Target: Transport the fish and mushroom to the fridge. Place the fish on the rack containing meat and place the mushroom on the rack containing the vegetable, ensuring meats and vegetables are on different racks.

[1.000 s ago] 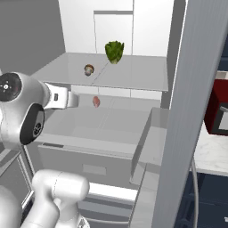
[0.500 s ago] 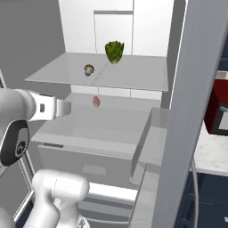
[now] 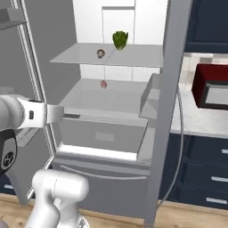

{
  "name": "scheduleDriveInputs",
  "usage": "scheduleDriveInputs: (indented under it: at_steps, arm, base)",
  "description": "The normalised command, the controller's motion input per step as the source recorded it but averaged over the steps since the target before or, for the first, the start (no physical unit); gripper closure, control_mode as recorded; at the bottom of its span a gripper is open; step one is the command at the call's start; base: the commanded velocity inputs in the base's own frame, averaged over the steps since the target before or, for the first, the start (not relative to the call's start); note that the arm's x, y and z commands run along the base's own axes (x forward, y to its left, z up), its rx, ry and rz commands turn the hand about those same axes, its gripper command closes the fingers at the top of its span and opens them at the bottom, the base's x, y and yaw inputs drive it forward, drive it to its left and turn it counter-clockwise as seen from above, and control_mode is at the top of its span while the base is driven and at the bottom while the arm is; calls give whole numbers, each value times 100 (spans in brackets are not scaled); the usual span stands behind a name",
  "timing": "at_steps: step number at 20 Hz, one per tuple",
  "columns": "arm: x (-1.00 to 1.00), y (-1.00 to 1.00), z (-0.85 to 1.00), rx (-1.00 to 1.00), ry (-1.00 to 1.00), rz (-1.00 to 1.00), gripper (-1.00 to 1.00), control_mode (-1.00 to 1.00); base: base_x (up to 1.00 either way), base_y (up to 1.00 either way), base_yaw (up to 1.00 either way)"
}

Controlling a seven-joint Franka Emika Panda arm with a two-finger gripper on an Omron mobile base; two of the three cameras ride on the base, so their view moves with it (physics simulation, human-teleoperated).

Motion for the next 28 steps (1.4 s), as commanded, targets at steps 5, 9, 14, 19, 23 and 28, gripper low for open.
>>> scheduleDriveInputs:
  at_steps: [5,9,14,19,23,28]
  arm:
    - [0,0,0,0,0,0,-100,100]
    - [0,0,0,0,0,0,-100,100]
    - [0,0,0,0,0,0,-100,100]
    - [0,0,0,0,0,0,-100,100]
    - [0,0,0,0,0,0,-100,100]
    - [0,0,0,0,0,0,-100,100]
  base:
    - [-100,-16,0]
    - [-100,-10,0]
    - [-100,-8,0]
    - [-99,1,-13]
    - [-66,23,-61]
    - [-91,34,-48]
